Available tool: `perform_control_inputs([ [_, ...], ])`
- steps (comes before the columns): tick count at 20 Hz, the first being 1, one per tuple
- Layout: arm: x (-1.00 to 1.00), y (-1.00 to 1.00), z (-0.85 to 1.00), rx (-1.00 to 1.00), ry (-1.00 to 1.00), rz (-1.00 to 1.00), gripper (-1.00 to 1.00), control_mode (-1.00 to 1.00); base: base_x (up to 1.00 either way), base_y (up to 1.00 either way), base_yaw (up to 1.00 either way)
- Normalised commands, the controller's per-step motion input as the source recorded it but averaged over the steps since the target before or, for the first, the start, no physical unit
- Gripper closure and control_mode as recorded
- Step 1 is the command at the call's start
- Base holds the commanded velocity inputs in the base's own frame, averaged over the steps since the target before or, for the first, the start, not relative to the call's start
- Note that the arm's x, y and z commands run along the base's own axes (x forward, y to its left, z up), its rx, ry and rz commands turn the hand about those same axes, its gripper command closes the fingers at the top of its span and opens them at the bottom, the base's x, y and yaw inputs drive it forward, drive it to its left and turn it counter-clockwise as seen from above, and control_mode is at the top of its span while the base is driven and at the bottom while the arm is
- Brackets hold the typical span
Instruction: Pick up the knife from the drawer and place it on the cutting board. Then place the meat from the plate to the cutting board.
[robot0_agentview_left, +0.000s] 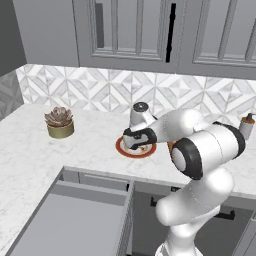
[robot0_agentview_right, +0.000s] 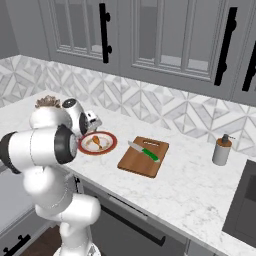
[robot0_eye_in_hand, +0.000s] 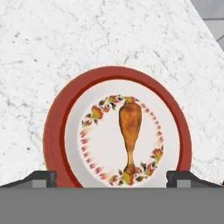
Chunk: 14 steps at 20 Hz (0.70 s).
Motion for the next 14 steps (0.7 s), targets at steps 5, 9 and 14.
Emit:
perform_control_inputs([
  [5, 0.39, -0.19, -0.57, 0.04, 0.00, 0.00, -1.00, -1.00, 0.00, 0.00, 0.00],
  [9, 0.30, -0.02, -0.57, 0.02, 0.02, -0.01, -1.00, -1.00, 0.00, 0.00, 0.00],
  [14, 0.42, 0.00, -0.24, 0.05, 0.03, -0.01, -1.00, -1.00, 0.00, 0.00, 0.00],
])
